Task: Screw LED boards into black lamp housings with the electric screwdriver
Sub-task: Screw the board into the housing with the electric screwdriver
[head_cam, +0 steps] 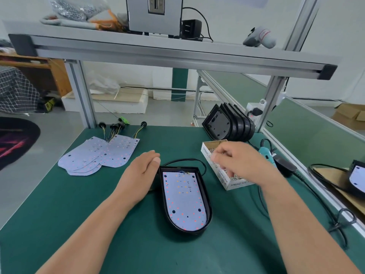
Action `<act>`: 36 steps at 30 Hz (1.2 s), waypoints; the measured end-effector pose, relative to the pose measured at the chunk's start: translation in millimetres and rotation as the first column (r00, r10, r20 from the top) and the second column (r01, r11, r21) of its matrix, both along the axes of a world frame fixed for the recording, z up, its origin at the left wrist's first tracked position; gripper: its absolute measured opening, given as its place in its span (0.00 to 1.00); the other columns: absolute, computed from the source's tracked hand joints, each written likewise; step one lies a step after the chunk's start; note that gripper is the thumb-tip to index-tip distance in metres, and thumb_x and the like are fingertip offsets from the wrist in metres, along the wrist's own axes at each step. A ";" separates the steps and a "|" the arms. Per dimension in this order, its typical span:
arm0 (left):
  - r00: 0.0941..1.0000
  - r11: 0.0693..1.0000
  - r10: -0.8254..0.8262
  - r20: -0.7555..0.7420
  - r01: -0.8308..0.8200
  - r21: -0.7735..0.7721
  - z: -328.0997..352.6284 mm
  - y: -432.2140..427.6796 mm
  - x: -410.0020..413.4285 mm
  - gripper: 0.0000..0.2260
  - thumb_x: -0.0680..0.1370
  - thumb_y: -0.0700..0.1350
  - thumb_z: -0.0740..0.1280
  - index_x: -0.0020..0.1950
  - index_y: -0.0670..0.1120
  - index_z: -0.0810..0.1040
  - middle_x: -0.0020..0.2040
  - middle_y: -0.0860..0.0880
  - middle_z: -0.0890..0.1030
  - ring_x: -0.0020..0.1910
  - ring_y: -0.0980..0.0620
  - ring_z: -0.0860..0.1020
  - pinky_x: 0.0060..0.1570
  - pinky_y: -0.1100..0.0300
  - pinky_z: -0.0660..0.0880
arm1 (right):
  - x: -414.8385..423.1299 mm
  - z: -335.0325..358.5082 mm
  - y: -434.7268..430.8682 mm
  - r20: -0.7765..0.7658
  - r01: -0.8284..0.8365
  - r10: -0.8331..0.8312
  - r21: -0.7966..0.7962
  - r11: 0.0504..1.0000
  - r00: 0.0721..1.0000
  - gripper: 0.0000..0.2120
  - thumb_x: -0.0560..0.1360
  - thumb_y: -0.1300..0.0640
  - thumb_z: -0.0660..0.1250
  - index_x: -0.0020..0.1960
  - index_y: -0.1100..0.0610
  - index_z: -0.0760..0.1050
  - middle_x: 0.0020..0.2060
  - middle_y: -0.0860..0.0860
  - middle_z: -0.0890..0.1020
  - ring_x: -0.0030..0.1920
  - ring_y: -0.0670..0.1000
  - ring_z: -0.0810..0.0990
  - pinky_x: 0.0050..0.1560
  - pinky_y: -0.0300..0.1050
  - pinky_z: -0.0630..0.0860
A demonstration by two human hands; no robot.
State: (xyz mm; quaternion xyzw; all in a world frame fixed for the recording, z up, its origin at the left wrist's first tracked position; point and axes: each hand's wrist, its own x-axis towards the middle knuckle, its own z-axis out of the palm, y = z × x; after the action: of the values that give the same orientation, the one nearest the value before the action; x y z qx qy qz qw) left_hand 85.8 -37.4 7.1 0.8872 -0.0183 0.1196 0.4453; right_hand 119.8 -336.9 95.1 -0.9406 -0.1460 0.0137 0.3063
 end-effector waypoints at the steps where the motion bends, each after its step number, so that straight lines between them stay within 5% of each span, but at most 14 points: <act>1: 1.000 1.000 0.011 0.012 -0.011 0.015 1.3 0.2 0.4 0.10 0.86 0.58 0.58 0.56 0.59 0.78 0.59 0.61 0.76 0.58 0.82 0.68 0.56 0.81 0.61 | -1.7 5.8 -10.5 0.054 0.033 -0.031 -0.043 0.999 0.998 0.12 0.78 0.36 0.66 0.46 0.43 0.79 0.37 0.40 0.84 0.32 0.41 0.81 0.35 0.42 0.78; 3: 0.999 0.999 0.030 0.032 -0.031 0.032 5.1 1.6 -0.3 0.11 0.83 0.61 0.56 0.51 0.58 0.75 0.55 0.60 0.74 0.55 0.77 0.70 0.53 0.77 0.64 | -6.9 10.2 -36.6 0.181 0.128 -0.103 -0.134 0.983 0.978 0.14 0.77 0.33 0.64 0.45 0.41 0.78 0.37 0.40 0.83 0.36 0.41 0.81 0.38 0.44 0.78; 6: 0.995 0.996 0.070 0.066 -0.073 0.046 11.8 -0.3 -2.4 0.11 0.86 0.56 0.61 0.63 0.56 0.80 0.64 0.58 0.79 0.70 0.59 0.72 0.63 0.57 0.69 | -19.5 -4.2 -84.1 0.292 0.359 -0.280 -0.270 0.893 0.915 0.15 0.77 0.32 0.62 0.50 0.43 0.75 0.45 0.41 0.80 0.43 0.46 0.80 0.41 0.47 0.73; 8: 0.987 0.987 0.100 0.128 -0.115 0.109 21.1 -6.4 -6.8 0.14 0.86 0.52 0.63 0.69 0.51 0.80 0.67 0.55 0.79 0.72 0.53 0.71 0.68 0.54 0.69 | -27.4 -22.4 -111.0 0.271 0.455 -0.379 -0.328 0.828 0.885 0.20 0.76 0.31 0.63 0.56 0.46 0.72 0.51 0.45 0.77 0.47 0.53 0.80 0.45 0.50 0.73; 11: 0.963 0.972 0.061 0.262 -0.117 0.202 39.4 -24.1 -15.4 0.12 0.84 0.47 0.67 0.67 0.48 0.82 0.62 0.53 0.82 0.69 0.49 0.73 0.67 0.52 0.71 | -32.9 -46.7 -128.9 0.131 0.422 -0.405 -0.394 0.816 0.905 0.25 0.76 0.30 0.64 0.60 0.49 0.68 0.46 0.46 0.79 0.45 0.53 0.81 0.44 0.52 0.76; 15: 0.950 0.937 -0.126 0.286 0.019 0.348 60.8 -64.2 -22.7 0.10 0.84 0.49 0.65 0.57 0.49 0.84 0.47 0.54 0.82 0.54 0.47 0.77 0.56 0.46 0.75 | -29.0 -50.8 -128.1 0.046 0.398 -0.408 -0.342 0.851 0.912 0.21 0.77 0.36 0.69 0.54 0.51 0.66 0.38 0.48 0.81 0.37 0.50 0.81 0.42 0.52 0.80; 19: 0.932 0.809 -0.342 0.121 0.227 0.542 74.3 -112.1 -12.3 0.13 0.86 0.52 0.59 0.57 0.52 0.83 0.49 0.54 0.83 0.53 0.47 0.76 0.55 0.47 0.75 | -27.1 -49.4 -129.5 -0.015 0.450 -0.459 -0.175 0.876 0.888 0.15 0.74 0.41 0.71 0.52 0.49 0.72 0.36 0.50 0.83 0.35 0.51 0.83 0.39 0.51 0.80; 21: 0.934 0.714 -0.353 0.046 0.237 0.659 76.3 -135.2 3.0 0.13 0.87 0.53 0.58 0.57 0.52 0.82 0.51 0.53 0.83 0.56 0.48 0.76 0.57 0.48 0.75 | -27.8 -47.3 -128.4 -0.108 0.468 -0.459 0.085 0.879 0.882 0.13 0.71 0.42 0.72 0.50 0.48 0.77 0.32 0.48 0.83 0.30 0.51 0.82 0.33 0.48 0.77; 24: 0.948 0.598 -0.319 0.002 0.199 0.776 76.9 -165.2 30.4 0.12 0.86 0.50 0.59 0.46 0.50 0.76 0.46 0.52 0.80 0.57 0.45 0.75 0.50 0.50 0.72 | -27.1 -45.2 -122.6 -0.251 0.448 -0.371 0.539 0.713 0.894 0.17 0.68 0.47 0.72 0.50 0.57 0.81 0.33 0.54 0.81 0.29 0.54 0.76 0.30 0.46 0.71; 26: 0.964 0.519 -0.264 -0.038 0.175 0.836 75.0 -180.2 47.5 0.14 0.85 0.47 0.61 0.39 0.50 0.70 0.40 0.52 0.74 0.54 0.45 0.73 0.47 0.51 0.66 | -27.4 -45.4 -118.9 -0.273 0.412 -0.314 0.701 0.583 0.909 0.20 0.69 0.49 0.73 0.52 0.65 0.79 0.35 0.58 0.82 0.32 0.55 0.76 0.29 0.44 0.72; 31: 0.970 0.451 -0.178 -0.167 0.232 0.862 61.5 -199.6 73.9 0.14 0.81 0.42 0.65 0.36 0.51 0.70 0.35 0.53 0.72 0.37 0.50 0.69 0.47 0.51 0.63 | -26.6 -46.1 -113.4 -0.288 0.372 -0.241 0.794 0.481 0.927 0.22 0.67 0.47 0.73 0.50 0.65 0.80 0.38 0.60 0.82 0.34 0.55 0.77 0.29 0.42 0.73; 36: 0.968 0.454 -0.146 -0.202 0.248 0.856 55.9 -204.6 76.4 0.10 0.76 0.43 0.64 0.36 0.52 0.70 0.33 0.55 0.73 0.35 0.51 0.69 0.47 0.50 0.60 | -23.1 -47.6 -113.8 -0.284 0.352 -0.212 0.809 0.470 0.935 0.16 0.72 0.50 0.71 0.52 0.61 0.82 0.40 0.60 0.83 0.34 0.55 0.77 0.29 0.44 0.73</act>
State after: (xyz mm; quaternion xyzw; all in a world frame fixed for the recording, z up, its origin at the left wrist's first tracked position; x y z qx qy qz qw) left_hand 162.2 -242.1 63.0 0.9859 -0.1570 -0.0031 -0.0585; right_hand 96.6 -450.7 47.5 -0.6773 0.0458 -0.0422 0.7331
